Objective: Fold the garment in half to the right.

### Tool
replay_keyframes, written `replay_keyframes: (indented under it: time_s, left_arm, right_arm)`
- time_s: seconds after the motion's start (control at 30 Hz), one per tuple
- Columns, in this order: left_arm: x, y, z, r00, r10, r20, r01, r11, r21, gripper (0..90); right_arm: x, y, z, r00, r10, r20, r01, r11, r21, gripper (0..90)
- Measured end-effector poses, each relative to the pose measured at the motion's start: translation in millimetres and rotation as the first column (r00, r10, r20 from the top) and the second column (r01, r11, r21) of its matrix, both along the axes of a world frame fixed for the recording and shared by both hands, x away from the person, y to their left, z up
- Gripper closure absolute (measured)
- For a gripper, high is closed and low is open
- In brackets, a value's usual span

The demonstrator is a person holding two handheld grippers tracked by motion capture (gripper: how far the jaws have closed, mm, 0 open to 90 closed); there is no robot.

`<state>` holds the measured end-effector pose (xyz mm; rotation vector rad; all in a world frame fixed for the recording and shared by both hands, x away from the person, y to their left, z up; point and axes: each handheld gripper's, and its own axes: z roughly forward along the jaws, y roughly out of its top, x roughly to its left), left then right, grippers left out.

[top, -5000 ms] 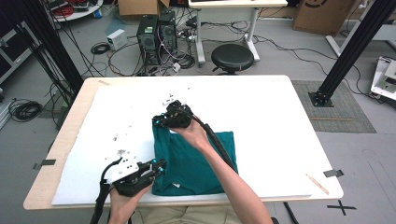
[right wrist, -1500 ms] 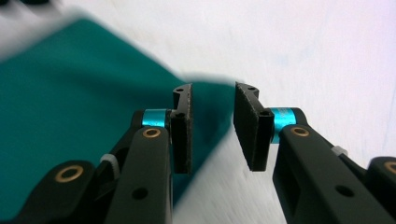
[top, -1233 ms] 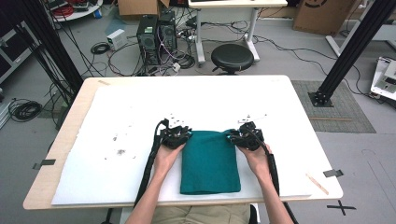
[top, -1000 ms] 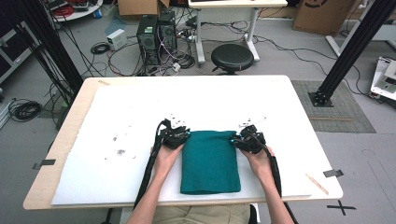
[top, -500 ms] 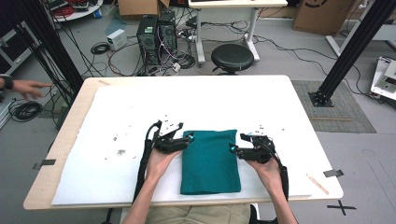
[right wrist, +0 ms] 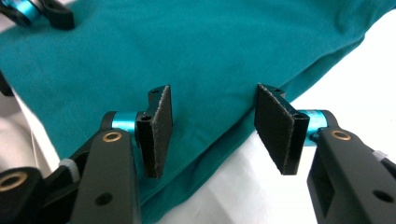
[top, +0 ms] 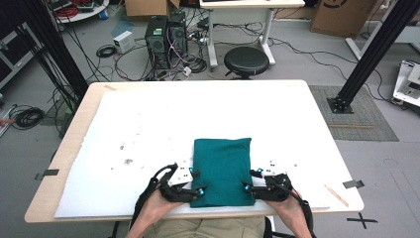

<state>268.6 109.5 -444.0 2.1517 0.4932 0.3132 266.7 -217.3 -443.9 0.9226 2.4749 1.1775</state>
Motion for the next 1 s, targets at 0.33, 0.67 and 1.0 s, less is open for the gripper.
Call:
replay_keyframes:
  time_s: [0.33, 0.67, 1.0]
  left_arm:
    - [-3.6, 24.9, 8.7, 0.9999, 0.009, 0.011, -0.009, 0.9978, -0.066, 36.0]
    - [-3.9, 95.2, 29.9, 0.9645, 0.238, 0.115, -0.204, 0.9468, -0.249, 22.4]
    - [-7.9, 155.8, 37.6, 0.8981, 0.42, 0.131, -0.35, 0.8626, -0.365, 22.4]
  right_arm:
    - [-1.1, -8.7, -0.9, 0.9998, -0.001, -0.02, 0.001, 1.0, 0.01, 36.6]
    - [7.9, -56.4, 18.4, 0.9686, -0.23, 0.095, 0.216, 0.967, 0.136, 21.1]
    - [20.6, -80.7, 13.9, 0.9344, -0.336, 0.117, 0.318, 0.936, 0.15, 21.1]
